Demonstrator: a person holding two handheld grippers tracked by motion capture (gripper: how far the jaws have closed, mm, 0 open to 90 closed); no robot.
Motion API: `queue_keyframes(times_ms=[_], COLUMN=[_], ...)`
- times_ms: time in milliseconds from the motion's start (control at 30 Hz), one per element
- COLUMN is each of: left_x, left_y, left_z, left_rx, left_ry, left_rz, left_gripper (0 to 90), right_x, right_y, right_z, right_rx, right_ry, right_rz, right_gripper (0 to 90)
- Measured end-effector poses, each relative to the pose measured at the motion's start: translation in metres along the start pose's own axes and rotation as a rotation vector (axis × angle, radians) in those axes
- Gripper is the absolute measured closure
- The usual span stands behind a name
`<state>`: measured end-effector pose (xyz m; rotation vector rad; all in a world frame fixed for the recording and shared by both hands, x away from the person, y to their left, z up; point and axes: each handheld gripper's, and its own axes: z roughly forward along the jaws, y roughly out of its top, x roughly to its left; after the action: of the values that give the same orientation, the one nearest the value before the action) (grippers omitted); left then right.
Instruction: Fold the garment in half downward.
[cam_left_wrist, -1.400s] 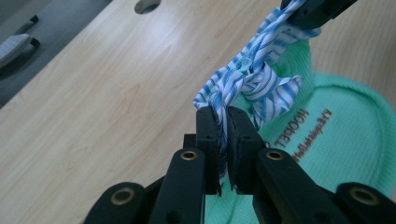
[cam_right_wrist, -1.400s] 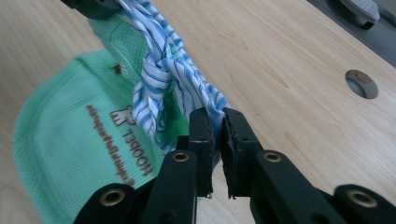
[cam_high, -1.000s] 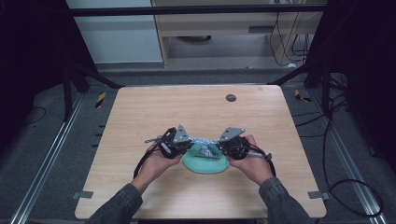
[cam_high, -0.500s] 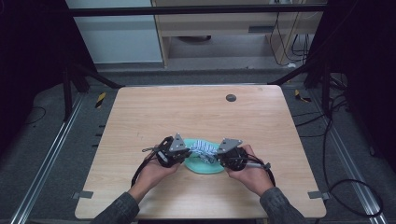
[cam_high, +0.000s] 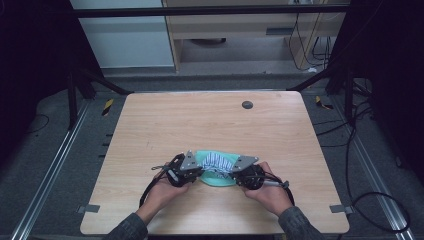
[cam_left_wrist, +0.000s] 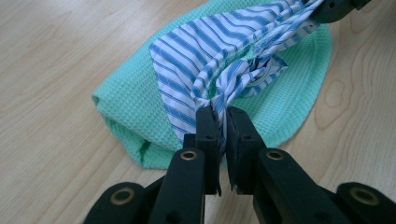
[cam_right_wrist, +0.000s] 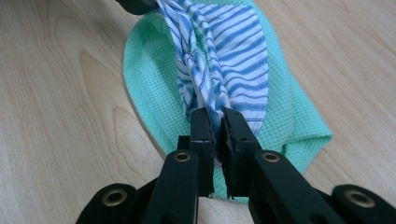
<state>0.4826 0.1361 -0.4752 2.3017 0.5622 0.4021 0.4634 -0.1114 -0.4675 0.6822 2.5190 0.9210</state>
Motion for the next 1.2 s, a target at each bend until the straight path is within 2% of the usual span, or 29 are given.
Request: queue_keyframes(times_ms=[67,100,200,267,533,767,867,1000,1067,1200], left_x=[0.0,-0.002,-0.002,-0.003,-0.007,-0.009,-0.011,-0.013,-0.015,-0.018], left_y=[-0.002,-0.002,-0.004,-0.006,-0.011,-0.015,-0.016,-0.019,-0.02,-0.023], left_z=[0.0,0.0,-0.001,0.0,0.0,0.001,0.0,-0.001,-0.003,-0.016], left_rx=[0.014,0.005,0.016,0.013,0.032,0.041,0.048,0.044,0.019,-0.048], left_ry=[-0.003,-0.006,-0.01,-0.012,-0.027,-0.039,-0.04,-0.047,-0.035,-0.014], left_rz=[0.012,0.002,0.01,0.002,0.018,0.012,0.025,0.013,-0.015,-0.065], left_gripper=[84.5,84.5,84.7,84.8,85.0,85.1,85.1,85.0,81.1,59.4], right_x=[0.001,0.002,0.003,0.005,0.008,0.012,0.013,0.014,0.015,0.015], right_y=[-0.001,-0.001,-0.002,-0.003,-0.006,-0.008,-0.01,-0.011,-0.012,-0.015], right_z=[0.0,0.001,0.002,0.002,0.003,0.004,0.004,0.003,0.002,-0.006], right_rx=[0.004,0.006,0.011,0.014,0.03,0.044,0.05,0.052,0.051,0.015], right_ry=[0.005,0.009,0.012,0.018,0.028,0.038,0.039,0.038,0.041,0.016], right_rz=[-0.005,-0.007,-0.016,-0.018,-0.026,-0.04,-0.044,-0.047,-0.043,0.01], right_gripper=[84.5,84.7,85.0,85.2,85.4,85.3,85.3,84.8,80.6,55.8])
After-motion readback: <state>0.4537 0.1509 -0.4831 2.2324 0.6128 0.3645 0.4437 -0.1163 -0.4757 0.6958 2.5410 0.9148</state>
